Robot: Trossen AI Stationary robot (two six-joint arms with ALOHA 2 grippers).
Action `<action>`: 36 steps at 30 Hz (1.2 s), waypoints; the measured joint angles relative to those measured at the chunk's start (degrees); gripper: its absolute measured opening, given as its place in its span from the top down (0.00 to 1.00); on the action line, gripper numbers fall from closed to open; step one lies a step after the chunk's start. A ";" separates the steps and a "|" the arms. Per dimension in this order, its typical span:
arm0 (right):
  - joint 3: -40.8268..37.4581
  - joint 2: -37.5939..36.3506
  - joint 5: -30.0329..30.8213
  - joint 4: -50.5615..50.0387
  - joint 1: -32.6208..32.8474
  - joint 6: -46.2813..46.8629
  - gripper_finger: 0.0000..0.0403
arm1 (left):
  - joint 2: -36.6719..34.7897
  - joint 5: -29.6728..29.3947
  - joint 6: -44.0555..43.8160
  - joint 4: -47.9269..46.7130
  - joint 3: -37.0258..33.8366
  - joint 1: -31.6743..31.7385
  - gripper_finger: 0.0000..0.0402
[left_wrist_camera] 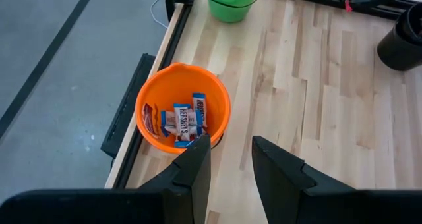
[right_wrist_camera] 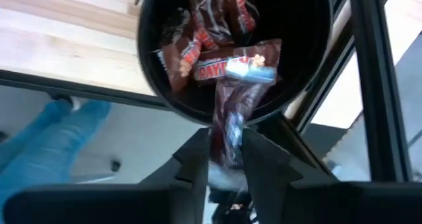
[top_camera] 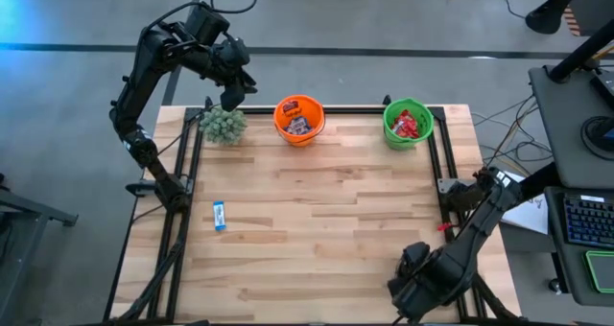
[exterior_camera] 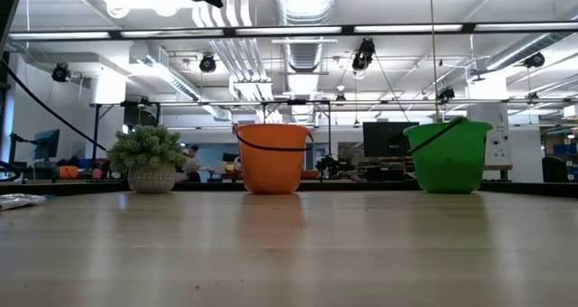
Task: Sort candy
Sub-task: Put the brown chocolate into the black bucket, then put the white chocolate into the orange bucket
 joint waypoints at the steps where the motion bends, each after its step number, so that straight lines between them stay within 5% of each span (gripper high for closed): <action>1: -0.49 0.00 -0.05 0.00 0.00 -0.27 0.77 | 0.00 0.00 -0.02 0.00 0.00 0.00 0.77; 10: -2.86 -0.24 1.20 -0.01 -0.20 -0.40 0.65 | 0.02 0.00 -0.02 -0.12 0.00 0.00 0.77; 18: -2.87 -0.66 29.61 0.07 -2.41 -3.21 0.61 | 0.02 -0.01 1.05 -0.23 0.00 0.00 0.77; 25: -2.88 -2.24 40.56 0.07 -9.85 -18.94 0.55 | 0.02 -0.56 -1.28 -0.08 0.00 -0.02 0.74; 32: -2.88 -4.97 44.23 0.05 -19.40 -38.57 0.50 | 0.06 -15.69 -7.23 -0.26 -0.01 0.00 0.63; 36: -2.88 -7.09 46.95 0.03 -24.38 -49.59 0.50 | 0.06 -17.87 -9.52 -0.28 -0.07 0.00 0.56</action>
